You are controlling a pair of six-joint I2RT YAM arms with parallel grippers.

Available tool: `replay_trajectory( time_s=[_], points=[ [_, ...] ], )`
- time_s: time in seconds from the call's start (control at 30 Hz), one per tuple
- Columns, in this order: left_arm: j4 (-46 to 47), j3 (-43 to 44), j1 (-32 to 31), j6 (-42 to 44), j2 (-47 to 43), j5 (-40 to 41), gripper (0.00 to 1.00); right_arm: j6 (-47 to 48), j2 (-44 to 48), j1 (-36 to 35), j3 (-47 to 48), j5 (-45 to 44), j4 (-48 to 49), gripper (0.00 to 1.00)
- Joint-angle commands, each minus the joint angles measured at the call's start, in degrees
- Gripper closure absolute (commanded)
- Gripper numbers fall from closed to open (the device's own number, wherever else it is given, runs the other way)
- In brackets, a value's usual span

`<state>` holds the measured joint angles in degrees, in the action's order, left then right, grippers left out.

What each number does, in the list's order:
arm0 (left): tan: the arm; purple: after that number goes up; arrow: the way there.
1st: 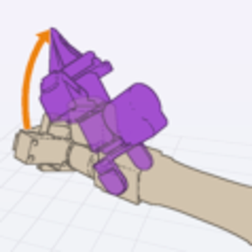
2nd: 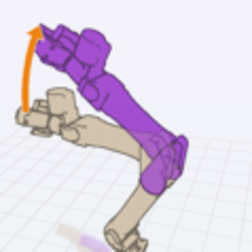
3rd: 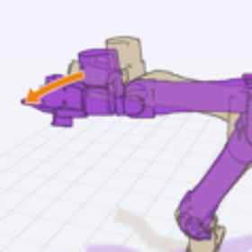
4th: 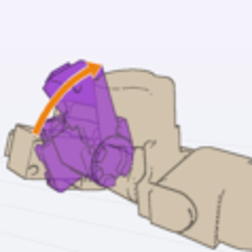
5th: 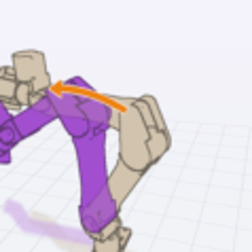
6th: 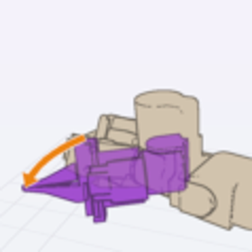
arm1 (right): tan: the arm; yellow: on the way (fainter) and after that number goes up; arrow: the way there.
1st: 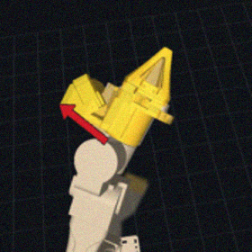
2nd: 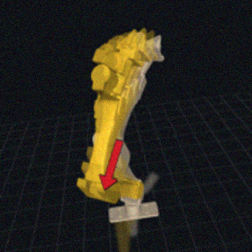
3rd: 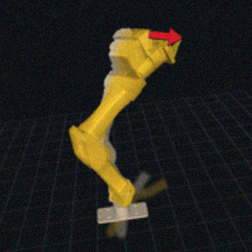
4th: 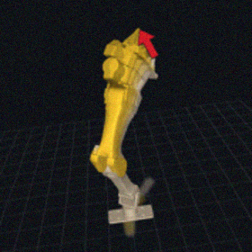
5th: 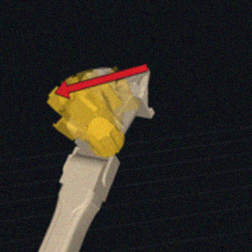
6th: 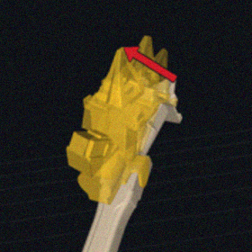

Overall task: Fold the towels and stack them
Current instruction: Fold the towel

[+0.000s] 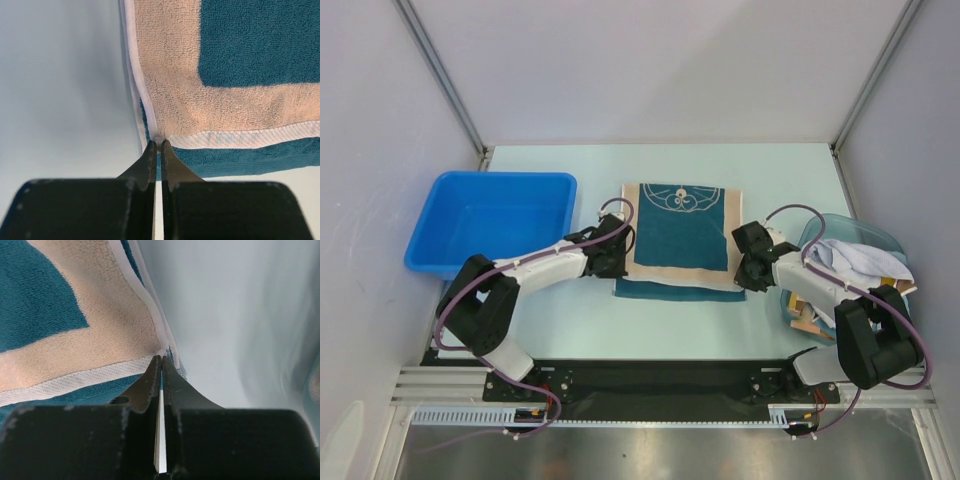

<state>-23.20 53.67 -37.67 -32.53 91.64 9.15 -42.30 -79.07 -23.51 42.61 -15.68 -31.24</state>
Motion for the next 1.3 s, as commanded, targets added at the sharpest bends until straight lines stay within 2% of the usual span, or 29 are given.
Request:
replay_trajectory(
  time_s=[0.0,0.33,0.47,0.67,0.97,1.07,1.2,1.27],
  points=[
    [-2.71,3.10,-0.56,-0.16,-0.40,1.92,1.00,1.26,1.46,-0.31,4.05,-3.12,-2.06,0.99],
    [-8.96,6.18,-0.56,-0.34,-3.65,2.10,1.00,3.19,2.16,-0.31,9.06,-2.60,-7.85,1.00],
    [-9.32,2.85,-0.65,-1.83,-7.95,1.14,1.00,3.81,5.84,-0.14,6.80,-0.14,-7.87,1.00],
    [-3.00,-5.76,-0.74,-2.71,-8.94,-1.49,1.00,3.63,5.68,1.18,-0.94,2.14,-2.07,1.00],
    [0.61,-7.53,-0.74,-3.06,-7.26,-5.19,1.00,5.04,2.69,1.45,-1.22,1.89,0.04,1.00],
    [-1.66,-5.69,-0.74,-3.15,-7.43,-5.19,1.00,5.83,3.39,1.53,1.15,1.10,-2.06,1.00],
    [-7.20,-1.47,-1.44,-3.50,-13.48,-3.18,1.00,6.36,5.50,1.54,7.04,-0.75,-10.13,1.00],
    [-7.91,-2.33,-1.53,-3.76,-15.16,-2.64,1.00,5.74,7.69,1.45,5.56,-0.32,-10.77,1.00]
  ],
)
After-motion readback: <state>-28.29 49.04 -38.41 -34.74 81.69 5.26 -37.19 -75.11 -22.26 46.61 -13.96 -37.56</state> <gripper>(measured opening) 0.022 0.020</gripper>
